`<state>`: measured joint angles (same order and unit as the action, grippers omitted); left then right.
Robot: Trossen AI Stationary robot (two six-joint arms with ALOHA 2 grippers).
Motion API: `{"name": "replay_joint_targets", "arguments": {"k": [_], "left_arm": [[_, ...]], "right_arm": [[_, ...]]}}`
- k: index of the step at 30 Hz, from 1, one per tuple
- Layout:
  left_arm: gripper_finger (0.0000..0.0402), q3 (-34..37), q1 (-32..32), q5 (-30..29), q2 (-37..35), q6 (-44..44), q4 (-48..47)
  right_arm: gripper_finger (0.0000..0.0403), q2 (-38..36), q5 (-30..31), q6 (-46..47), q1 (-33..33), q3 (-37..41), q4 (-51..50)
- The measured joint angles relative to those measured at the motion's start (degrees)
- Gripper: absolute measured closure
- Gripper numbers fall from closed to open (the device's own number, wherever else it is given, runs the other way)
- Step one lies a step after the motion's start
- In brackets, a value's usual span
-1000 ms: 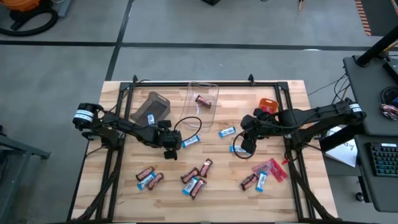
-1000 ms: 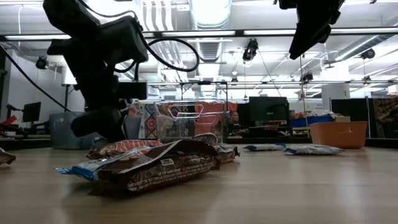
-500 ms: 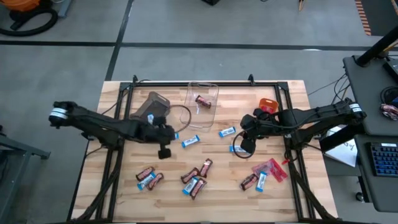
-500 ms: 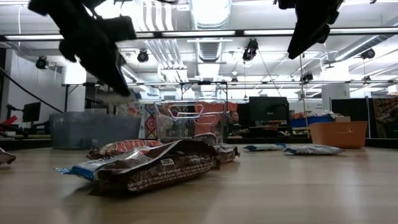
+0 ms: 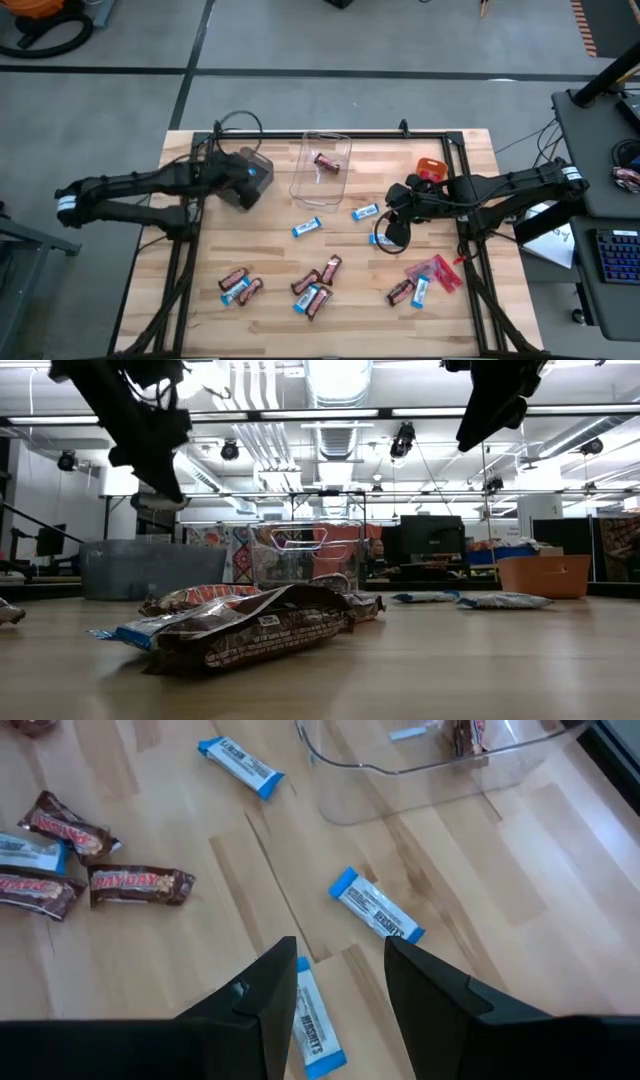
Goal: Sort candy
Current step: Put the blue chocolate into the black bin, then put the brown chocolate into the transparent bin
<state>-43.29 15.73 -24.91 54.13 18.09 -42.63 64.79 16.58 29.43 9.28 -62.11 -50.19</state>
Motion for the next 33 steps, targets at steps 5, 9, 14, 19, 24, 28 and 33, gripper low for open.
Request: {"name": "replay_joint_targets", "arguments": {"k": [5,9,14,19,24,28,33], "left_arm": [[0.0401,0.0,9.0,4.1,2.3,0.0,0.7],[0.04,0.1,12.3,4.8,5.3,-0.3,1.6],[0.0391,0.1,12.8,3.0,8.3,-1.0,2.1],[0.0378,0.1,12.8,2.9,10.1,-1.0,2.4],[0.0367,0.1,12.8,2.9,10.7,-1.0,2.5],[0.0355,0.1,12.8,2.9,10.7,-1.0,2.6],[0.0328,0.1,12.8,2.8,10.6,-1.0,2.6]], "right_arm": [[0.0258,0.0,0.0,0.2,0.0,0.0,0.0],[0.0258,0.0,0.0,0.2,0.0,0.2,0.0],[0.0258,0.0,0.0,0.2,0.0,0.3,0.0],[0.0258,0.0,0.0,0.2,0.0,0.3,0.0],[0.0258,0.0,0.0,0.2,0.0,0.3,0.0],[0.0257,0.0,0.0,0.2,0.0,0.3,0.0],[0.0257,0.0,0.0,0.2,0.0,0.3,0.0]]}}
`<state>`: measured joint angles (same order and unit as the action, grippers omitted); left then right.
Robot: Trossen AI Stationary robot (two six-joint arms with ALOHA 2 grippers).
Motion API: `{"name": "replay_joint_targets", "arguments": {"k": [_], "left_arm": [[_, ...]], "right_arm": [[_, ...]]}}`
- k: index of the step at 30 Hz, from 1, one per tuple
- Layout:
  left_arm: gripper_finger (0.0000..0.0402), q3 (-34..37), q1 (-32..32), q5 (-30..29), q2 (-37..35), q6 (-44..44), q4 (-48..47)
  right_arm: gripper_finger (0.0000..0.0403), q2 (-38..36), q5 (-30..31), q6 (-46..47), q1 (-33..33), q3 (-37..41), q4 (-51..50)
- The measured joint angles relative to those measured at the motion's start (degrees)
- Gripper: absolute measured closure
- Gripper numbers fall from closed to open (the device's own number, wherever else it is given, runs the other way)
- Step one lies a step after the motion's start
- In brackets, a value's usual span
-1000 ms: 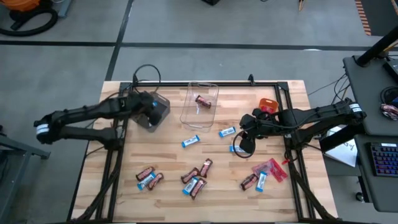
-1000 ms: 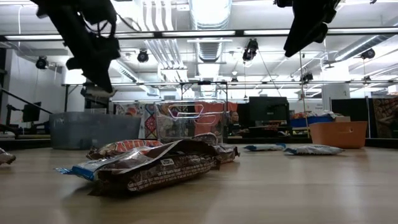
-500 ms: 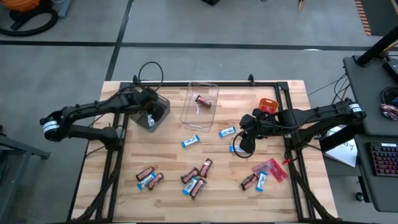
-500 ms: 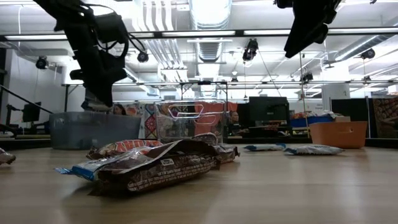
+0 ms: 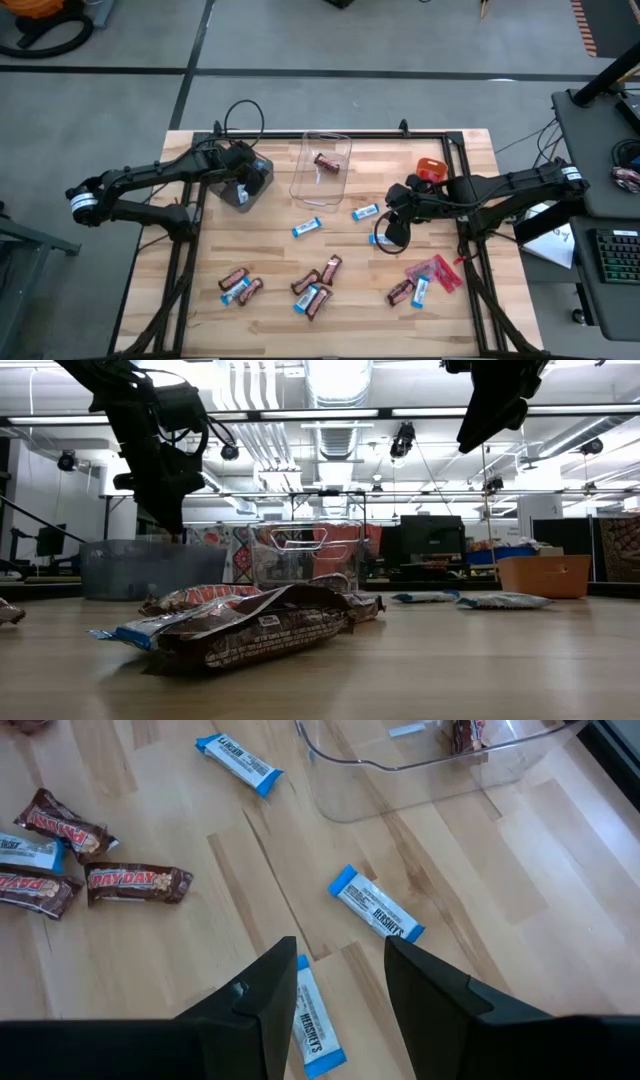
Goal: Sort candy
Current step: Put the brown chocolate into the transparent bin
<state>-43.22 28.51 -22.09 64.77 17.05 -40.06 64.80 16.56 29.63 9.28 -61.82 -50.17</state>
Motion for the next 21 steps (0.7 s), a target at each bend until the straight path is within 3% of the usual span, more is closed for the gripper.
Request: {"name": "replay_joint_targets", "arguments": {"k": [12,21], "left_arm": [[0.0276,0.0,-1.9,0.4,-0.8,0.3,0.0],[0.0287,0.0,-17.3,-0.1,-7.1,4.8,3.3]], "right_arm": [[0.0257,0.0,-0.6,1.2,0.0,0.0,0.0],[0.0257,0.8,-6.5,4.6,3.2,0.0,-0.1]]}}
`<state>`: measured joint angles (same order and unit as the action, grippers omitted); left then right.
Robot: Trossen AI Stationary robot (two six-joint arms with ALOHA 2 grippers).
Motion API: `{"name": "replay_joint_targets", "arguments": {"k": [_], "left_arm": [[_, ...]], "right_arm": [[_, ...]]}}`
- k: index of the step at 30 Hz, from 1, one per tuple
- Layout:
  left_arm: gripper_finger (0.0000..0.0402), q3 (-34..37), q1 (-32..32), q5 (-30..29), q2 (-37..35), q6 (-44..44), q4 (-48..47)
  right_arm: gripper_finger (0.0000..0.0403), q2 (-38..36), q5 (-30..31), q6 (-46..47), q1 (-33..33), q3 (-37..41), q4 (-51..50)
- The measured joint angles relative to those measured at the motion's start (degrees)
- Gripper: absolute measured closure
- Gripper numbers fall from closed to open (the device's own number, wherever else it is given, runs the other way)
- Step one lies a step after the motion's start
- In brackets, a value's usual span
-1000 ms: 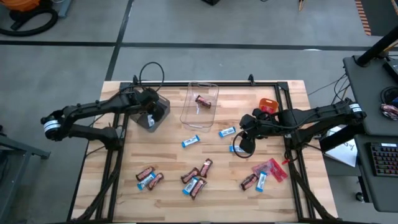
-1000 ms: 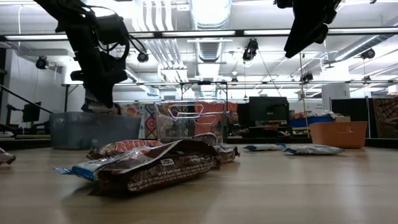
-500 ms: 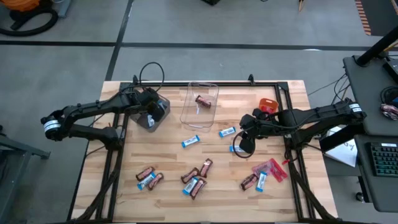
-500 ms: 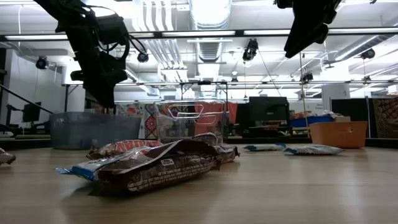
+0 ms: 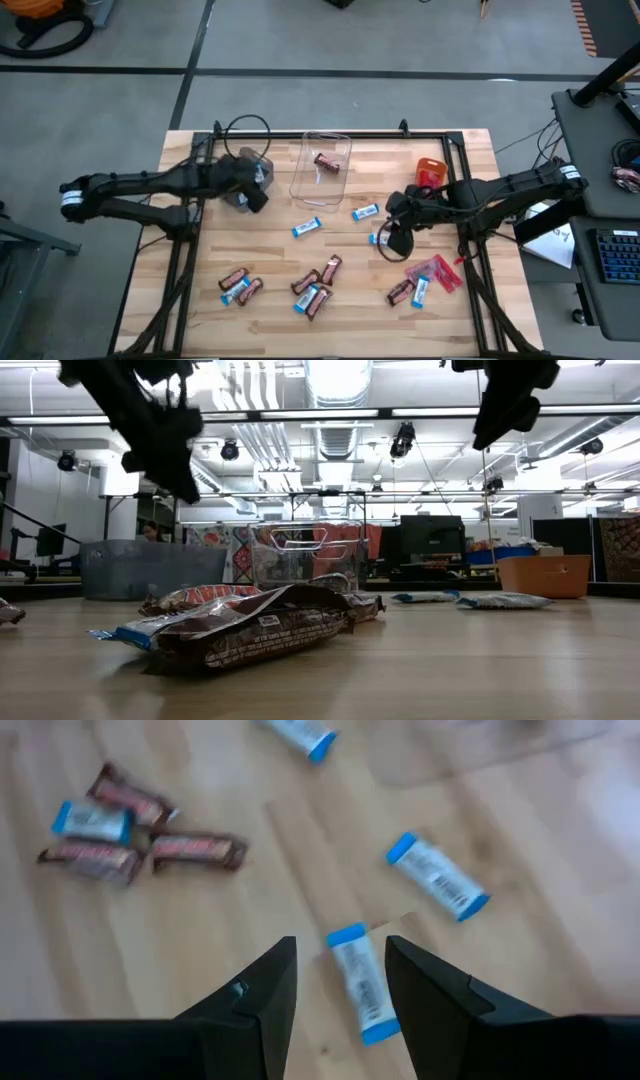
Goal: Sort candy
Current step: Put the brown chocolate into the transparent bin
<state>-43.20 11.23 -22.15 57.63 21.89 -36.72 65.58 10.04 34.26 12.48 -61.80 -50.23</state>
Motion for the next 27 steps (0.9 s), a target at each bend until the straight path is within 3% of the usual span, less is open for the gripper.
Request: {"name": "replay_joint_targets", "arguments": {"k": [4,13,18,27], "left_arm": [[0.0292,0.0,-9.8,-3.3,-2.1,1.9,4.5],[0.0293,0.0,-27.6,-17.5,-2.3,3.9,11.1],[0.0293,0.0,-31.8,-21.4,-2.1,6.0,11.2],[0.0293,0.0,-32.6,-21.5,-0.9,6.3,11.7]], "right_arm": [[0.0257,3.0,-1.3,1.2,3.3,0.0,0.0],[0.0257,11.9,-4.1,0.7,10.8,-1.8,-1.3],[0.0257,15.7,-4.1,-1.8,15.7,-4.0,-1.9],[0.0257,21.1,-4.6,-0.8,22.2,-6.4,-4.3]]}}
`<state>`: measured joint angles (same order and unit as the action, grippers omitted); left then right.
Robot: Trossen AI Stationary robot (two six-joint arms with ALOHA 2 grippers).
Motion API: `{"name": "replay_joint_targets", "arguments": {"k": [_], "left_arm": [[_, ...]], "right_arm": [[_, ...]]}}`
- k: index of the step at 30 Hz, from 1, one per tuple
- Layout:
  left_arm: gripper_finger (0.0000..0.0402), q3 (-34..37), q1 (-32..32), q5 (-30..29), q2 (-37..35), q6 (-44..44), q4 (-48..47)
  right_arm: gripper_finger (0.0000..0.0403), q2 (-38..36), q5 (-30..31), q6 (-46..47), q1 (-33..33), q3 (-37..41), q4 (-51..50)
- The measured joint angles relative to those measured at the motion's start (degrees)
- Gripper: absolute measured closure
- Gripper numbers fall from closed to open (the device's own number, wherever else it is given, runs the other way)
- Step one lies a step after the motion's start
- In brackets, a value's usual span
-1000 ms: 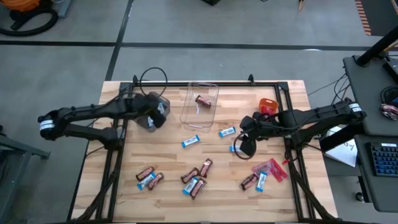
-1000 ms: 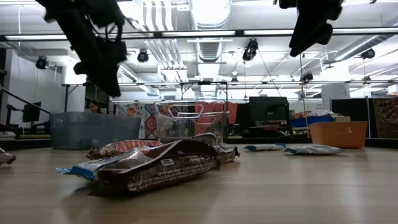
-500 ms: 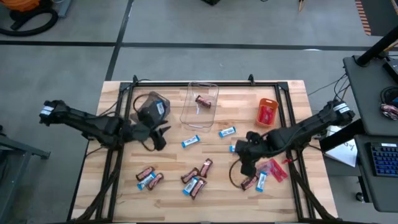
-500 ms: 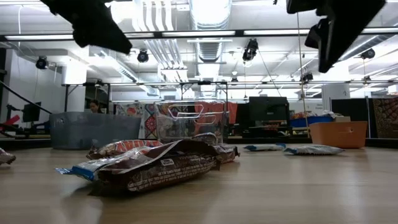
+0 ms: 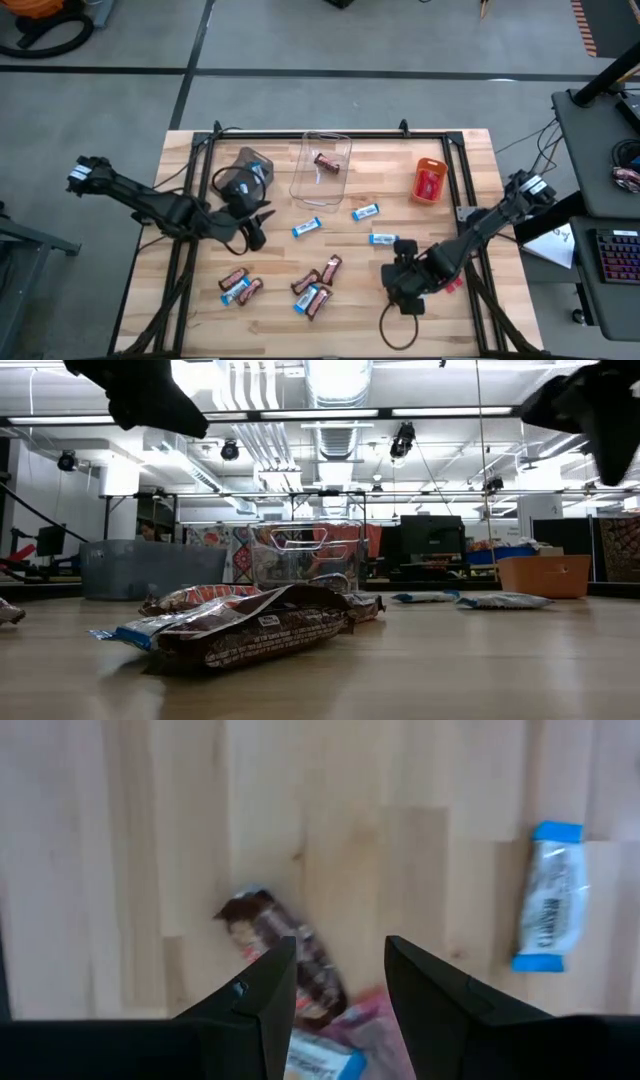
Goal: Sort candy
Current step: Put the brown chocolate into the transparent bin
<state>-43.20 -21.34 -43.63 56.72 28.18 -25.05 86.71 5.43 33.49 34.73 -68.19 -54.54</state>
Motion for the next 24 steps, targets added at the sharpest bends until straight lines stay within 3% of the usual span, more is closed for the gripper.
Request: {"name": "replay_joint_targets", "arguments": {"k": [11,24], "left_arm": [[0.0293,0.0,0.0,0.0,2.8,0.0,1.6],[0.0293,0.0,0.0,0.0,3.0,-0.3,2.0]], "right_arm": [[0.0257,5.9,-7.6,2.7,2.7,0.0,0.0],[0.0254,12.5,-8.9,0.8,2.7,0.1,-0.5]]}}
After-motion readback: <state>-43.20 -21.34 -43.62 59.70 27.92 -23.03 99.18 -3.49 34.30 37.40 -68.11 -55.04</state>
